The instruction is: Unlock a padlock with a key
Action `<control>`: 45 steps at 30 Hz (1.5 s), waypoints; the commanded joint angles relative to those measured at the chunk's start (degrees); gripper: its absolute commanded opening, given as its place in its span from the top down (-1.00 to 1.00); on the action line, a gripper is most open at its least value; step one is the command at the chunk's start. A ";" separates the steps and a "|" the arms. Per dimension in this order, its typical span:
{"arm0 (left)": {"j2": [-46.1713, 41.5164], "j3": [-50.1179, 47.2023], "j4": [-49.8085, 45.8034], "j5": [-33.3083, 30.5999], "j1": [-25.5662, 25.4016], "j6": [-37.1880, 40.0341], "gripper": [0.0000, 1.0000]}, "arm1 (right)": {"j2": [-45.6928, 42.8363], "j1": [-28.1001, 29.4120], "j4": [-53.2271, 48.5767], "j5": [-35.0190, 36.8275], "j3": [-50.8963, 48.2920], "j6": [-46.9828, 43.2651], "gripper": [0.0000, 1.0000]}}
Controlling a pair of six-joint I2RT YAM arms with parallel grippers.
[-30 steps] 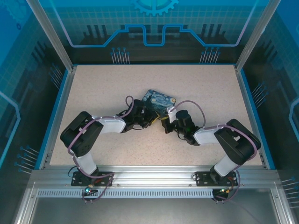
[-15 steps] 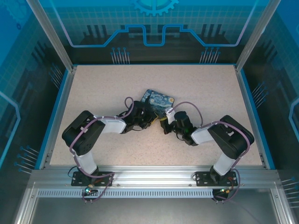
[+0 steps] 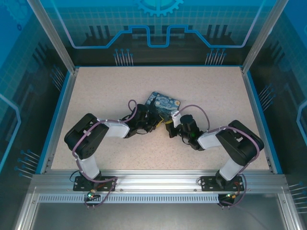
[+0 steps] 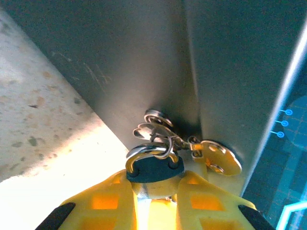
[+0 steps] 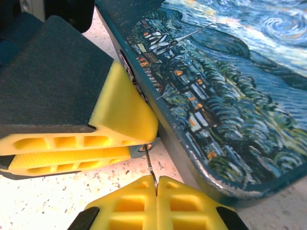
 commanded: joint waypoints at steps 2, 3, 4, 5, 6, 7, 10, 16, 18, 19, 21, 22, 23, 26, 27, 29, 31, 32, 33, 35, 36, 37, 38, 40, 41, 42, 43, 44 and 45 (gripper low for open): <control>0.03 -0.59 4.80 8.32 -2.72 -1.73 1.00 | -2.86 0.87 2.52 0.42 -0.66 -0.05 1.00; -0.08 -0.31 4.73 8.43 -2.99 -1.78 1.00 | -3.38 0.91 2.55 0.36 -0.95 0.05 1.00; -0.27 -0.10 4.61 8.60 -3.12 -1.86 1.00 | -4.03 1.01 2.48 0.37 -1.15 0.06 1.00; -0.42 0.06 4.56 8.76 -3.28 -1.94 1.00 | -4.80 1.08 2.18 0.43 -1.32 0.02 1.00; -0.54 0.20 4.42 8.85 -3.41 -1.96 1.00 | -5.90 1.12 1.67 0.59 -1.47 -0.10 1.00; -0.67 0.27 4.47 8.95 -3.41 -2.13 1.00 | -7.04 1.17 1.22 0.92 -1.80 -0.29 1.00; -1.31 0.27 4.12 9.12 -3.67 -2.34 1.00 | -10.66 1.10 -0.41 2.10 -2.26 -1.07 1.00; -3.11 0.48 3.34 9.49 -4.08 -2.39 1.00 | -14.88 0.94 -3.69 1.74 -2.03 -3.18 1.00; -3.61 0.69 2.95 9.49 -4.14 -2.26 1.00 | -14.88 0.92 -3.76 2.01 -2.13 -3.27 1.00; -3.66 0.72 2.72 9.50 -4.17 -2.33 1.00 | -14.53 0.99 -3.70 1.89 -2.14 -3.43 1.00; -3.58 0.94 2.59 9.44 -4.12 -2.49 1.00 | -13.79 1.06 -4.41 2.15 -1.87 -3.48 1.00; -3.49 1.03 2.64 9.23 -4.11 -2.66 1.00 | -13.41 1.10 -4.56 2.43 -1.95 -3.55 1.00; -3.43 1.01 2.78 8.87 -4.13 -2.79 1.00 | -13.17 1.19 -4.54 2.90 -2.16 -3.37 1.00; -3.56 0.85 3.24 8.13 -4.17 -3.27 1.00 | -12.89 1.19 -3.77 3.62 -3.78 -2.22 1.00; -3.58 0.72 3.26 7.83 -4.20 -3.52 1.00 | -12.98 1.19 -3.13 3.71 -4.65 -1.54 1.00; -3.88 0.61 3.63 7.27 -4.13 -4.19 1.00 | -12.92 1.18 -2.15 3.72 -6.01 -0.30 1.00; -4.21 0.44 3.85 6.30 -4.18 -4.79 1.00 | -12.82 1.14 -1.55 4.04 -7.12 0.85 1.00; -4.43 0.36 3.91 5.73 -4.18 -5.13 1.00 | -12.83 1.19 -1.33 4.41 -7.57 1.46 1.00; -4.62 0.26 4.02 5.14 -4.16 -5.50 1.00 | -12.91 1.18 -1.32 4.75 -7.97 2.00 1.00; -5.00 0.07 4.39 4.02 -4.15 -6.27 1.00 | -13.16 1.18 -1.32 5.15 -8.58 2.95 1.00; -5.09 -0.04 4.84 3.29 -4.13 -6.95 1.00 | -13.32 1.19 -1.08 5.29 -8.94 3.49 1.00; -5.15 -0.29 5.59 2.72 -4.12 -7.66 1.00 | -13.56 1.10 -1.05 5.36 -9.19 4.09 1.00; -5.14 -0.56 6.32 2.16 -4.16 -8.54 1.00 | -14.21 0.90 -0.86 5.33 -9.55 5.04 1.00; -5.24 -1.24 7.59 0.68 -4.18 -10.14 1.00 | -16.71 0.68 -1.17 5.53 -10.53 6.60 1.00; -5.33 -1.56 8.15 -0.13 -4.11 -11.01 1.00 | -18.81 0.50 -2.26 5.87 -10.93 7.10 1.00; -5.46 -1.81 8.75 -0.89 -4.17 -11.76 1.00 | -21.11 0.27 -3.16 6.15 -11.52 7.54 1.00; -5.42 -2.15 9.38 -1.59 -4.21 -12.52 1.00 | -23.02 0.02 -3.73 6.55 -12.06 8.10 1.00; -5.42 -2.38 10.05 -2.14 -4.28 -13.27 1.00 | -25.30 -0.53 -4.11 6.72 -12.76 8.82 1.00; -5.42 -2.37 10.32 -2.58 -4.28 -13.88 1.00 | -27.18 -0.97 -4.24 6.75 -13.39 9.54 1.00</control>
